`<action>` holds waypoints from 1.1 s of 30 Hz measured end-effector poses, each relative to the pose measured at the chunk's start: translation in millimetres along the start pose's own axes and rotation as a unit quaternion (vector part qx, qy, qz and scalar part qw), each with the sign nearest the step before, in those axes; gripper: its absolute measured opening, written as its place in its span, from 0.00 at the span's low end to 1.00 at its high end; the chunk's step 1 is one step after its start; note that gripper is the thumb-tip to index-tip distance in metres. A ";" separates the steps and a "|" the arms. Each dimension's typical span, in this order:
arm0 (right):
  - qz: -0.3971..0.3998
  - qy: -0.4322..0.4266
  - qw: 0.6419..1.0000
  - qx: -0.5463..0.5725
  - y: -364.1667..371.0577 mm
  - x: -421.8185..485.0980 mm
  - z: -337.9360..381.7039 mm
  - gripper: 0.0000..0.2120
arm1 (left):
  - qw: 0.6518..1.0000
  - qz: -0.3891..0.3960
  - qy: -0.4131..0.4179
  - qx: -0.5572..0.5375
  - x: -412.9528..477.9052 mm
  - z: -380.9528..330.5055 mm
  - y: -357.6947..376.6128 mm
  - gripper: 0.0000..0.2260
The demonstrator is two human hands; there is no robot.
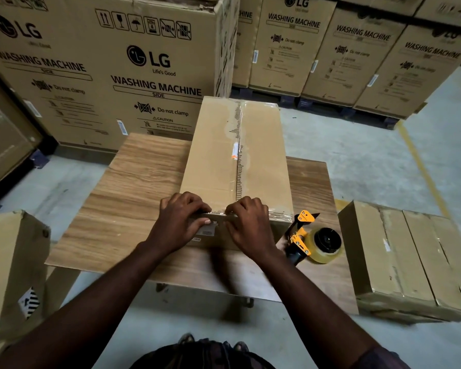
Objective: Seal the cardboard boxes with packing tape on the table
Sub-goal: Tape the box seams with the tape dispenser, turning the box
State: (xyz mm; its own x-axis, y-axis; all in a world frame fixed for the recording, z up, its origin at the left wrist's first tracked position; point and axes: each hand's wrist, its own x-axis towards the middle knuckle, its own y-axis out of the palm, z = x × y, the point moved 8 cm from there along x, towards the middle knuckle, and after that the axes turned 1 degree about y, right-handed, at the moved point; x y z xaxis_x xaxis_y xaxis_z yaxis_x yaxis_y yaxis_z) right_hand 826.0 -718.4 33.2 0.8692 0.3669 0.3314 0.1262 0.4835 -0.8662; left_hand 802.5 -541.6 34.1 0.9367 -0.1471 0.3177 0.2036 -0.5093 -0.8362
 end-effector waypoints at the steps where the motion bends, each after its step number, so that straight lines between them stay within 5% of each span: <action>1: 0.004 -0.002 1.000 0.012 -0.4 3.2 7.2 0.09 | 1.000 -0.010 -0.002 0.002 -2.3 1.2 -3.4 0.09; 5: 0.020 -0.011 0.999 0.026 7.1 13.5 27.3 0.07 | 1.000 -0.011 -0.009 -0.002 -2.7 7.7 -4.9 0.06; 9: 0.026 -0.010 0.999 0.047 10.4 5.3 17.7 0.11 | 0.999 0.022 -0.008 -0.023 -7.5 15.5 -1.4 0.18; 14: 0.057 -0.001 0.997 0.059 8.4 21.2 24.7 0.05 | 0.999 -0.001 0.029 -0.045 -2.9 13.5 -12.2 0.10; 18: 0.051 0.008 0.994 0.097 9.8 25.1 20.3 0.04 | 0.998 -0.036 0.007 -0.046 -1.0 24.6 -18.0 0.08; 23: 0.056 0.022 0.994 0.091 13.2 20.3 18.1 0.10 | 0.999 -0.010 -0.013 -0.051 -12.5 35.7 -10.2 0.18; 28: 0.073 0.021 0.987 0.141 21.8 35.9 45.5 0.06 | 0.992 -0.044 -0.042 -0.106 -7.7 41.2 -17.6 0.10; 33: 0.071 0.016 0.988 0.137 26.5 29.1 36.8 0.10 | 0.982 -0.030 -0.093 -0.164 -22.9 59.6 -14.3 0.19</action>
State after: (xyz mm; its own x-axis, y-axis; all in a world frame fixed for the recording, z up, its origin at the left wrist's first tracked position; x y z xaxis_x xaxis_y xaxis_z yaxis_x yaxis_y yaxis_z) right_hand 837.0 -665.6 33.6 0.8844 0.4231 0.1972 -0.1293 0.6280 -0.7674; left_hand 795.1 -480.4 12.1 0.9678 0.0335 0.2493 0.1860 -0.7626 -0.6195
